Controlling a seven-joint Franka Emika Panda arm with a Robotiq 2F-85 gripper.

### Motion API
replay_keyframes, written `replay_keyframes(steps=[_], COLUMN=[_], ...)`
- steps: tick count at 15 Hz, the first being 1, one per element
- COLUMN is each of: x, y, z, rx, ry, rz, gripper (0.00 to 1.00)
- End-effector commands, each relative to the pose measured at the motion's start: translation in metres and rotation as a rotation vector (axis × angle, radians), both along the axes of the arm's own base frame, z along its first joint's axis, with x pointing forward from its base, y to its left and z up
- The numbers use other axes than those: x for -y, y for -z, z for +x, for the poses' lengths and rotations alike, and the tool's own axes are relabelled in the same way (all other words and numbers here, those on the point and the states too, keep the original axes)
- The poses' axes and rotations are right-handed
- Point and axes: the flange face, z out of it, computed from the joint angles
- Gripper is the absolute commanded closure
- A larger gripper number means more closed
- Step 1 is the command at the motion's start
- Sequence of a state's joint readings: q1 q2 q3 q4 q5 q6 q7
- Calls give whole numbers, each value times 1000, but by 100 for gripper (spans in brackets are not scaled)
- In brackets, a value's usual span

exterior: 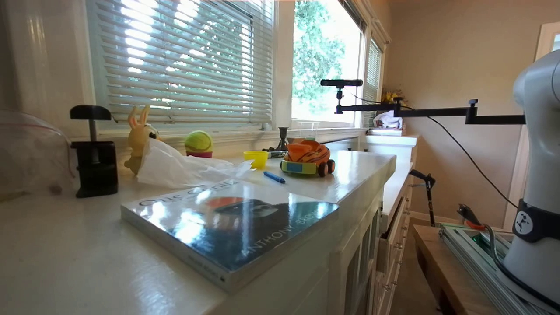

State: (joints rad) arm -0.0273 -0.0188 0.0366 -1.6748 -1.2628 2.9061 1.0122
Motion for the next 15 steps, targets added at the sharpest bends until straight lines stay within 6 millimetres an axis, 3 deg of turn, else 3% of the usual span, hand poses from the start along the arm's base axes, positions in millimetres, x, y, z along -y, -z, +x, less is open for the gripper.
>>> replay_keyframes(steps=[1,15], x=[1,27], y=[0,29], z=[-11,-36], rx=[-17,-102], ry=[14,90], rz=[-7,-8], gripper=[99,99])
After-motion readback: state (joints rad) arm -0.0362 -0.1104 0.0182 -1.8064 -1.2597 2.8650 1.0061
